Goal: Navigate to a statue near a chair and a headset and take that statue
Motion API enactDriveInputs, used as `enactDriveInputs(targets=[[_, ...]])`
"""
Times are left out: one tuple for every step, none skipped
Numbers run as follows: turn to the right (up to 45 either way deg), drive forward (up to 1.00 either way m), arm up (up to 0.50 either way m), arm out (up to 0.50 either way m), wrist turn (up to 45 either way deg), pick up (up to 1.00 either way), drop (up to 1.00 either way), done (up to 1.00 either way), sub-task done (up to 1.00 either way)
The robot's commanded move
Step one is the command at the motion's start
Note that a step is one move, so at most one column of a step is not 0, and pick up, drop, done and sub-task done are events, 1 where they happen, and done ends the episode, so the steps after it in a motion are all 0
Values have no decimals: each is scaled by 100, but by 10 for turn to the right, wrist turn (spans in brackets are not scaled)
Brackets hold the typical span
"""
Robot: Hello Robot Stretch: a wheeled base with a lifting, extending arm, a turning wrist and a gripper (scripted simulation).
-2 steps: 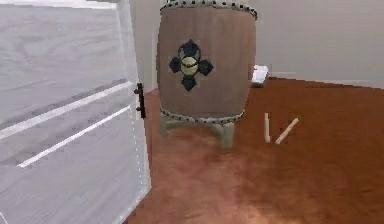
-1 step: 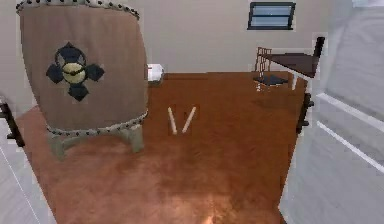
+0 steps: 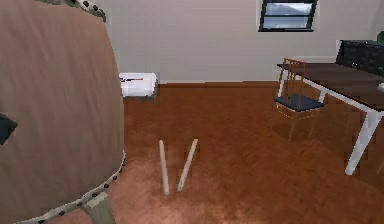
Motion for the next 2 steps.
enactDriveInputs(targets=[[60,0,0,0,0,0,0,0,0],[30,0,0,0,0,0,0,0,0]])
